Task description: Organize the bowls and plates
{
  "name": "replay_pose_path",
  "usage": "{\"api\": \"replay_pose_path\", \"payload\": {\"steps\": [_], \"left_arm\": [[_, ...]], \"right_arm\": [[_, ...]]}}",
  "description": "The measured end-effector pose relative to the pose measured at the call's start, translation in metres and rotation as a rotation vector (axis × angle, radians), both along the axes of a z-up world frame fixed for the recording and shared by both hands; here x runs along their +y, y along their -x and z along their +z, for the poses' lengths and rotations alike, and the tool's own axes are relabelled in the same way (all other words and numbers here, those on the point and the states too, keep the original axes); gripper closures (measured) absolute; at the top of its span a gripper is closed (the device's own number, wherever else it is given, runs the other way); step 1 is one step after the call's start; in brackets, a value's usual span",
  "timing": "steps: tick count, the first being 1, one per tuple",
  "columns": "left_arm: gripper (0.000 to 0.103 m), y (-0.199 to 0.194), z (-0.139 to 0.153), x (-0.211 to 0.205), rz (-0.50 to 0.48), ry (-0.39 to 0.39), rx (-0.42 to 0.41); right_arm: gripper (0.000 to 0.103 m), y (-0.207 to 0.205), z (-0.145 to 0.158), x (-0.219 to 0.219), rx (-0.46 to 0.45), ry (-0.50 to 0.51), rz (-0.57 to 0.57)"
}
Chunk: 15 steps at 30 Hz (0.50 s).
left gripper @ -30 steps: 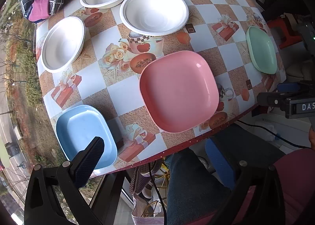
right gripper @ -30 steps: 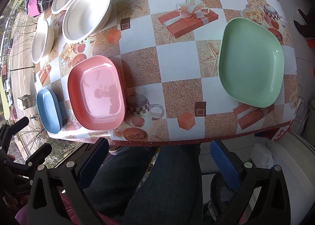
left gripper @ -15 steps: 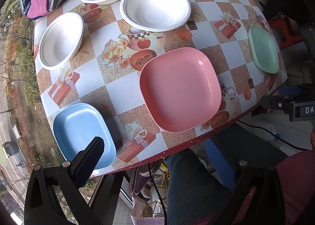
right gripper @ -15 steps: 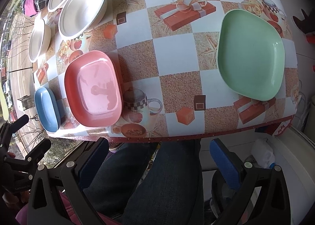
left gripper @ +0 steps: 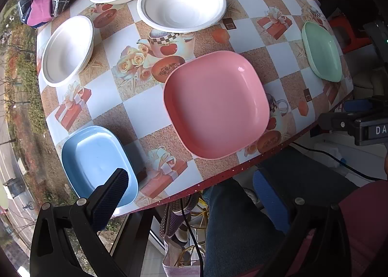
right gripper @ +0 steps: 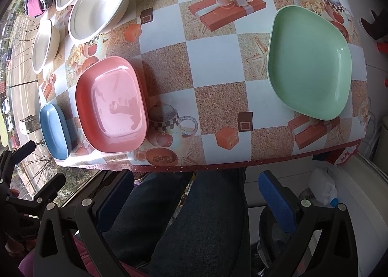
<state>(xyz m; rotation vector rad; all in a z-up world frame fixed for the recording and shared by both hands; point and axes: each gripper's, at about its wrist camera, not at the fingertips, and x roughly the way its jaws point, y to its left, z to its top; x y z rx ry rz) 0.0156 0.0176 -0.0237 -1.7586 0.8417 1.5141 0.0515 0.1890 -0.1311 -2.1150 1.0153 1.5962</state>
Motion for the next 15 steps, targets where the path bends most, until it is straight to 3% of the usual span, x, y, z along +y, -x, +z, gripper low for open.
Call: {"api": "replay_pose_path", "payload": {"steps": [15], "left_arm": [[0.0,0.0005,-0.004,-0.0025,0.012,0.005,-0.012]], "right_arm": [[0.0,-0.0001,-0.0045,-0.0028,-0.009,0.01,0.003]]}}
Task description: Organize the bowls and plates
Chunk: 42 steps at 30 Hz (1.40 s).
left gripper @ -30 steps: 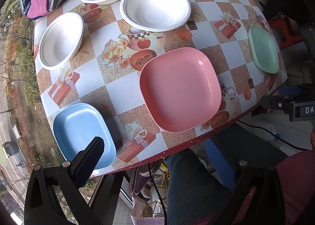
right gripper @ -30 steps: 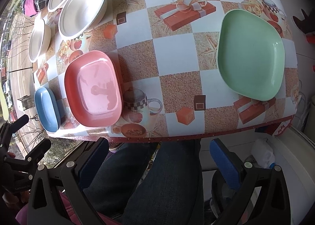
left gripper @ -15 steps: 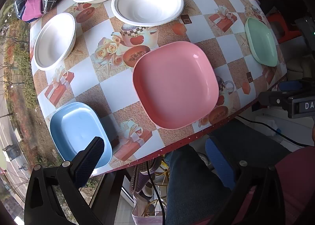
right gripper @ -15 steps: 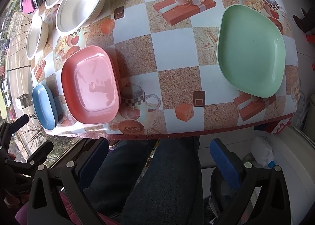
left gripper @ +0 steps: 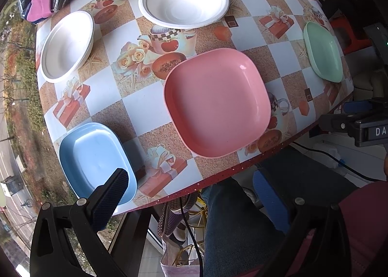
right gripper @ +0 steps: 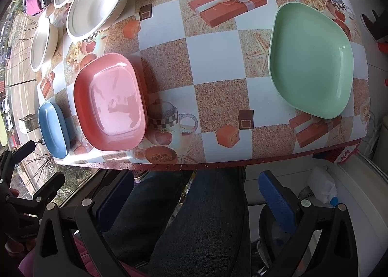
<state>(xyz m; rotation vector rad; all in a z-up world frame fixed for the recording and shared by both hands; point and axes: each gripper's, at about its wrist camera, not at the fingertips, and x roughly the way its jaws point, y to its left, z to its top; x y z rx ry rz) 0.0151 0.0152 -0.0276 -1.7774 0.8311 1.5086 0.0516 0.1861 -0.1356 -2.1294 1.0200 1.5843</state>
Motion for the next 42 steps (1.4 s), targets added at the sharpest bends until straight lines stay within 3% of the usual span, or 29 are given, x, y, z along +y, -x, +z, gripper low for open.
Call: {"api": "replay_pose_path", "payload": {"steps": [27,34,42], "left_arm": [[0.0,-0.001,-0.02,-0.003,0.012,0.002,-0.042],[0.0,0.007,-0.031,-0.012,0.096,-0.031,-0.083],[0.0,0.023,-0.044,-0.011,0.22,-0.07,-0.038]], "right_arm": [[0.0,-0.001,-0.01,0.0,-0.03,0.013,0.002],[0.0,-0.002,-0.02,-0.001,-0.04,0.023,0.006],[0.0,0.006,-0.036,-0.005,-0.034,0.009,0.037]]}}
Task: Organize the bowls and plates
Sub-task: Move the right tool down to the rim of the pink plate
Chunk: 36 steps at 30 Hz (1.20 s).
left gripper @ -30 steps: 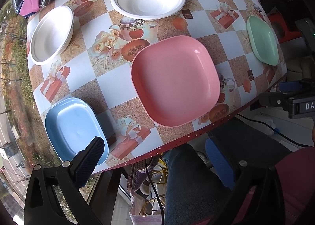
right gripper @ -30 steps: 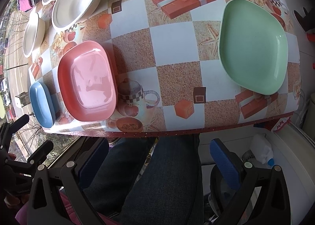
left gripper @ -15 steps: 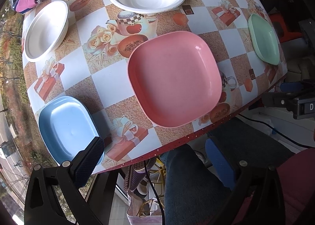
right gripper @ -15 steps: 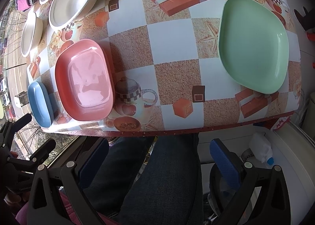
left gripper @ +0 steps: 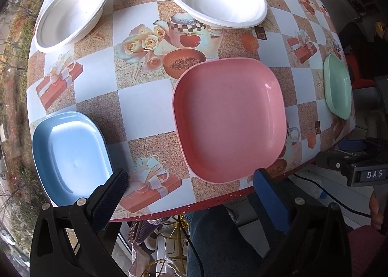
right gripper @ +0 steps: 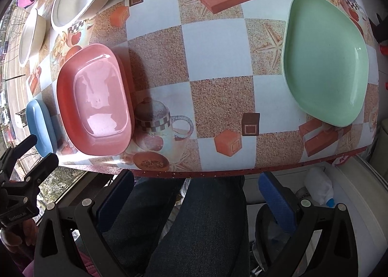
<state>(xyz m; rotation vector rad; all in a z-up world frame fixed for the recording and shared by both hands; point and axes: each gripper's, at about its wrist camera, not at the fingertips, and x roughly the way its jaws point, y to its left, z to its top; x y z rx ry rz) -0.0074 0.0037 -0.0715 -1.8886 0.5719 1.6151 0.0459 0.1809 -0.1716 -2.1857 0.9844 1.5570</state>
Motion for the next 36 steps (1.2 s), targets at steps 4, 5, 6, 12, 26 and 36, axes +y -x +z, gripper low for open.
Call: {"api": "replay_pose_path", "payload": {"steps": [4,5,6,12,26,36], "left_arm": [[0.0,0.0,-0.013,0.004,0.025,-0.008,-0.004],[0.0,-0.001,-0.015,0.005,0.02,-0.006,0.002],[0.0,-0.001,-0.018,0.007,0.019,0.003,0.012],[0.0,0.006,-0.029,0.005,0.11,0.023,0.063],[0.0,0.001,-0.056,0.038,0.133,0.059,0.111],[0.0,0.02,-0.067,0.055,0.086,0.053,0.128]], "right_arm": [[0.0,0.007,-0.007,-0.002,0.017,-0.018,0.021],[0.0,0.01,-0.007,-0.001,0.028,-0.03,0.026],[0.0,0.016,-0.007,0.0,0.043,-0.045,0.032],[0.0,0.052,-0.019,0.005,0.101,-0.111,0.033],[0.0,0.058,-0.061,0.015,0.012,-0.163,0.11],[0.0,0.06,-0.063,0.019,0.054,-0.188,0.086]]}}
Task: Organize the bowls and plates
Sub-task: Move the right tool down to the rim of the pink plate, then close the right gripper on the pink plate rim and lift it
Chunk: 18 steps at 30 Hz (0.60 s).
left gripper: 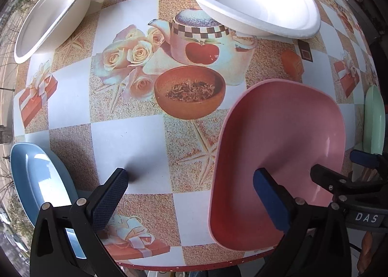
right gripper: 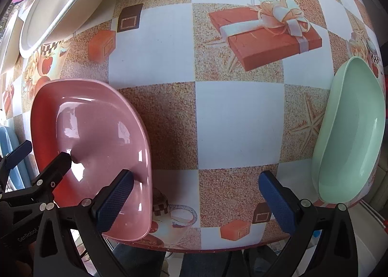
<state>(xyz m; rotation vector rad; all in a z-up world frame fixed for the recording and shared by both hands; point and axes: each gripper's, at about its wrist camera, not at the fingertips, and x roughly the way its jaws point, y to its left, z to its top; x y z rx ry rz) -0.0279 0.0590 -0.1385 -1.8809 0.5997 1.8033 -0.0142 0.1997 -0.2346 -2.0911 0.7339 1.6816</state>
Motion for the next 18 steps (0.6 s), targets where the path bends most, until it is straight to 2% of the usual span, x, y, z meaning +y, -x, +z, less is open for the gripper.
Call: {"api": "replay_pose_path", "payload": {"steps": [5,8,13,14,16,17,18], "left_arm": [[0.0,0.004,0.0,0.006,-0.026,-0.012,0.014],[0.0,0.0,0.002,0.0,-0.018,-0.003,0.004],[0.003,0.014,0.0,0.005,-0.014,0.018,-0.02],[0.006,0.015,0.0,0.006,-0.019,0.012,-0.021],[0.019,0.012,0.006,0.014,-0.044,0.007,-0.02],[0.024,0.009,0.009,0.019,-0.061,0.002,-0.018],[0.034,0.006,0.011,0.024,-0.083,-0.002,-0.017]], "right_arm": [[0.0,-0.002,-0.002,-0.006,0.031,-0.023,-0.017],[0.0,-0.018,0.006,-0.009,0.049,-0.039,-0.032],[0.0,-0.021,0.012,0.004,0.014,-0.014,-0.04],[0.006,-0.015,0.013,0.006,0.011,-0.012,-0.042],[0.022,-0.007,0.018,0.002,0.025,-0.012,-0.018],[0.036,-0.003,0.022,-0.004,0.038,-0.008,0.008],[0.05,0.001,0.025,-0.01,0.05,-0.003,0.039]]}}
